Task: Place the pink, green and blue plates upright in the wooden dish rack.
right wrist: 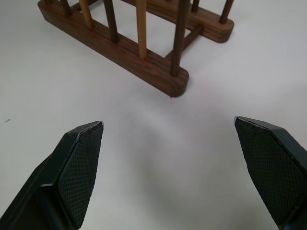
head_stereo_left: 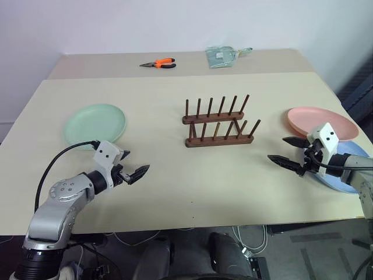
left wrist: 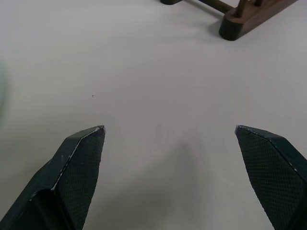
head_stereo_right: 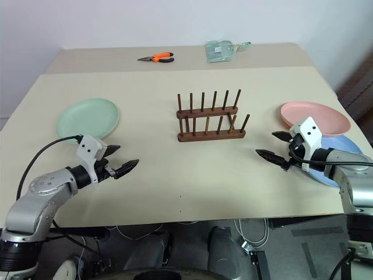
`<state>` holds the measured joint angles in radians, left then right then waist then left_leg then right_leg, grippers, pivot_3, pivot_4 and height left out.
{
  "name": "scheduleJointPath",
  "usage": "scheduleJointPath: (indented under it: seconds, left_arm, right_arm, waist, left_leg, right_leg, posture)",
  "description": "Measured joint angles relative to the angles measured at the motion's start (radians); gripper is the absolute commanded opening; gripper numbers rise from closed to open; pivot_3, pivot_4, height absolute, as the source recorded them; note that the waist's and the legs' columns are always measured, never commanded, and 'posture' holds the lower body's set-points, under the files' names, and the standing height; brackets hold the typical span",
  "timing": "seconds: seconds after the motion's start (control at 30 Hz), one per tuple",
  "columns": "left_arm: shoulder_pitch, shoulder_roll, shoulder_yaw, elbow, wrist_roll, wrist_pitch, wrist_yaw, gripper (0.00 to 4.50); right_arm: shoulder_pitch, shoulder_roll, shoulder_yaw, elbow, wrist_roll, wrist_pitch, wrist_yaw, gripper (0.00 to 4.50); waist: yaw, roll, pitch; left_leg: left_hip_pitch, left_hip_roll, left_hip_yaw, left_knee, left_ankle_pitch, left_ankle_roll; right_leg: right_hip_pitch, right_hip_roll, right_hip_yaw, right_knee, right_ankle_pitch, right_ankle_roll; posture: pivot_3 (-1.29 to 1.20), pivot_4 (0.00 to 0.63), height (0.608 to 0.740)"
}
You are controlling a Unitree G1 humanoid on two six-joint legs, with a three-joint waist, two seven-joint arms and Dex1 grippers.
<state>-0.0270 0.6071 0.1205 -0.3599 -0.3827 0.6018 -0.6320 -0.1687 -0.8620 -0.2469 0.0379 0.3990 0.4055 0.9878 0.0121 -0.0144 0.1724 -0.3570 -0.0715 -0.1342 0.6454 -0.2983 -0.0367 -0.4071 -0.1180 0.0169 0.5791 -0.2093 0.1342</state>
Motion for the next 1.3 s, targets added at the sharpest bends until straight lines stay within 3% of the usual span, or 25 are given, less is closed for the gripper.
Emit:
scheduleJointPath:
  seconds: [0.4,0.67,0.97,1.17,1.3]
  left_arm:
    - [-0.057,0.018,-0.033,0.074,0.017,-0.026,-0.045,4.5]
    - [-0.06,0.024,-0.028,0.105,0.023,-0.039,-0.056,4.5]
    - [-0.065,0.016,-0.032,0.126,0.036,-0.044,-0.055,4.5]
    - [-0.144,-0.001,-0.087,0.153,0.011,-0.038,-0.123,4.5]
    - [-0.314,-0.053,-0.228,0.308,0.072,-0.074,-0.187,4.5]
  right_arm:
    - [0.052,0.072,0.039,-0.187,0.009,0.054,-0.082,4.45]
    - [0.039,0.129,0.106,-0.191,-0.008,0.048,-0.124,4.45]
    - [0.036,0.13,0.1,-0.211,-0.004,0.049,-0.161,4.45]
    - [0.061,0.127,0.093,-0.222,0.031,0.103,-0.141,4.45]
    - [0.092,0.124,0.084,-0.285,0.046,0.134,-0.141,4.45]
  waist:
    - [0.0,0.0,0.0]
    - [0.001,0.0,0.0]
    - [0.001,0.0,0.0]
    - [0.001,0.0,0.0]
    - [0.005,0.0,0.0]
  left_leg:
    - [0.0,0.0,0.0,0.0,0.0,0.0]
    - [0.0,0.0,-0.001,0.0,0.0,0.0]
    - [0.0,0.0,-0.001,0.0,0.0,0.0]
    - [0.0,0.0,-0.001,0.001,0.0,0.0]
    - [0.0,-0.001,-0.001,0.002,0.0,0.0]
  right_leg:
    - [0.0,0.0,0.0,0.0,0.0,0.0]
    - [0.0,0.0,0.0,0.0,0.0,0.0]
    - [0.0,0.0,0.0,0.0,0.0,0.0]
    - [0.0,0.0,0.0,0.0,0.0,0.0]
    - [0.002,0.0,-0.001,0.001,0.0,0.0]
  posture:
    - [0.0,0.15,0.74]
    - [0.0,0.15,0.74]
    - [0.0,0.15,0.74]
    - [0.0,0.15,0.74]
    - [0.0,0.15,0.74]
